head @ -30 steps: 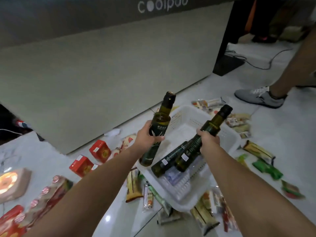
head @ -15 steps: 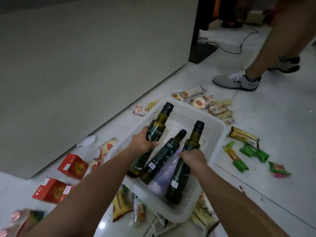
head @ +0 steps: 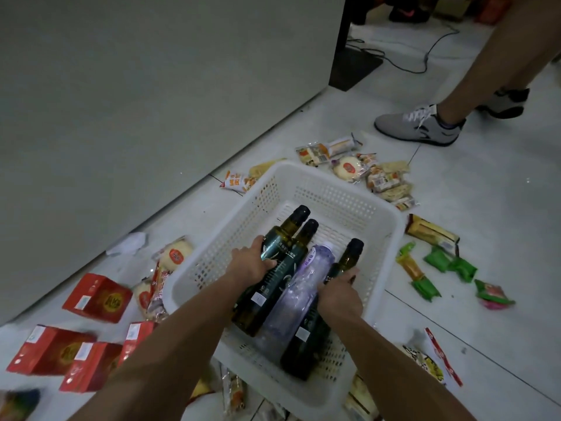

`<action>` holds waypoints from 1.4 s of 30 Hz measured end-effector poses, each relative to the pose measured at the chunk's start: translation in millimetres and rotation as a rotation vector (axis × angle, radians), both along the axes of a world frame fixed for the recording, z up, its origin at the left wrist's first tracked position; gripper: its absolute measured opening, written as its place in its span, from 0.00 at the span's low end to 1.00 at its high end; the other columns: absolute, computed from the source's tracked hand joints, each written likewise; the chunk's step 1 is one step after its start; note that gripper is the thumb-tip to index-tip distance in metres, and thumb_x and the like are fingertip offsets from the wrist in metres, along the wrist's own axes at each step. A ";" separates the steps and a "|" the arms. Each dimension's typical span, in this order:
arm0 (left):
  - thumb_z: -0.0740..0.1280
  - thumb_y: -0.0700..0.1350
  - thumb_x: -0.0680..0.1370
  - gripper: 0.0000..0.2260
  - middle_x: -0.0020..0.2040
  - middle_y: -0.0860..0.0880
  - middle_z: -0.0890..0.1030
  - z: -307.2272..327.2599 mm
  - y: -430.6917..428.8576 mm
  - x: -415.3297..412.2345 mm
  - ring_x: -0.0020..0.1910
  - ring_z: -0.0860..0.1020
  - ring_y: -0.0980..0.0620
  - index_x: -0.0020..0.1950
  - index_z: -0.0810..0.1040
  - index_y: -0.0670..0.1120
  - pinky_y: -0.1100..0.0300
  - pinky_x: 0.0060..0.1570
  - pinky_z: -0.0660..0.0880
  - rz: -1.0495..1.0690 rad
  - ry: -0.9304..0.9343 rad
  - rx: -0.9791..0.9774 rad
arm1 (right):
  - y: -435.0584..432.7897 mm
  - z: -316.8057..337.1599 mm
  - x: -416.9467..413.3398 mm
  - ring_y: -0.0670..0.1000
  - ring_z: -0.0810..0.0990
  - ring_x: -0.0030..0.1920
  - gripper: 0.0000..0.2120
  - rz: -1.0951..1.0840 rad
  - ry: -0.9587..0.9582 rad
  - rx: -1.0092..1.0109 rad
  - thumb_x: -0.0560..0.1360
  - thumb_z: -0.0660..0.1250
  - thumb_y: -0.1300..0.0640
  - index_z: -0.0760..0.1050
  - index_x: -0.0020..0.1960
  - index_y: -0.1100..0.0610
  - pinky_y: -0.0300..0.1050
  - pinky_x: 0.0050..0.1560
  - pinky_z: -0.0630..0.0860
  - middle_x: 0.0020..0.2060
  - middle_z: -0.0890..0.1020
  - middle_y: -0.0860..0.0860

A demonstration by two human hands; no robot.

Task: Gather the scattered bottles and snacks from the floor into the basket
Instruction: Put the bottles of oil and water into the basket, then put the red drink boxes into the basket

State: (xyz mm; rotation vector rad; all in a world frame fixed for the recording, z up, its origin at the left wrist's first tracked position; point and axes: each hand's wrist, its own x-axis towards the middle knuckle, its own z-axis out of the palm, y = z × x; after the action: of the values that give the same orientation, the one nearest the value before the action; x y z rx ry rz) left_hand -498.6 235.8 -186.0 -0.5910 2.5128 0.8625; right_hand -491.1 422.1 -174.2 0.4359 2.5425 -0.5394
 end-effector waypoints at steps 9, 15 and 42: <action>0.54 0.51 0.83 0.22 0.68 0.38 0.67 17.1 -24.1 34.5 0.65 0.68 0.40 0.74 0.59 0.42 0.50 0.64 0.67 -0.066 0.167 -0.179 | -7.8 26.7 -21.3 0.54 0.79 0.54 0.36 0.394 0.159 0.270 0.80 0.48 0.40 0.43 0.76 0.62 0.43 0.42 0.70 0.57 0.79 0.56; 0.42 0.60 0.79 0.28 0.75 0.48 0.61 62.1 -73.6 114.4 0.70 0.66 0.47 0.78 0.52 0.52 0.54 0.67 0.65 -0.274 0.386 -0.429 | -63.8 82.7 -33.2 0.58 0.68 0.66 0.34 1.007 0.411 0.402 0.78 0.45 0.36 0.49 0.76 0.57 0.52 0.57 0.72 0.68 0.68 0.59; 0.50 0.74 0.70 0.44 0.74 0.48 0.27 31.4 -120.6 347.9 0.72 0.27 0.44 0.74 0.29 0.56 0.46 0.72 0.31 0.445 0.134 -0.598 | -245.7 60.7 120.7 0.55 0.32 0.75 0.49 1.794 0.402 0.190 0.69 0.55 0.27 0.31 0.75 0.47 0.61 0.72 0.33 0.75 0.33 0.53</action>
State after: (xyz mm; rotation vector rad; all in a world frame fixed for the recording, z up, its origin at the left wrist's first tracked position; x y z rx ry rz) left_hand -150.7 115.2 -154.6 -1.3589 2.8088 0.2625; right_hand -370.4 176.4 -113.4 -1.8626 2.1704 0.3587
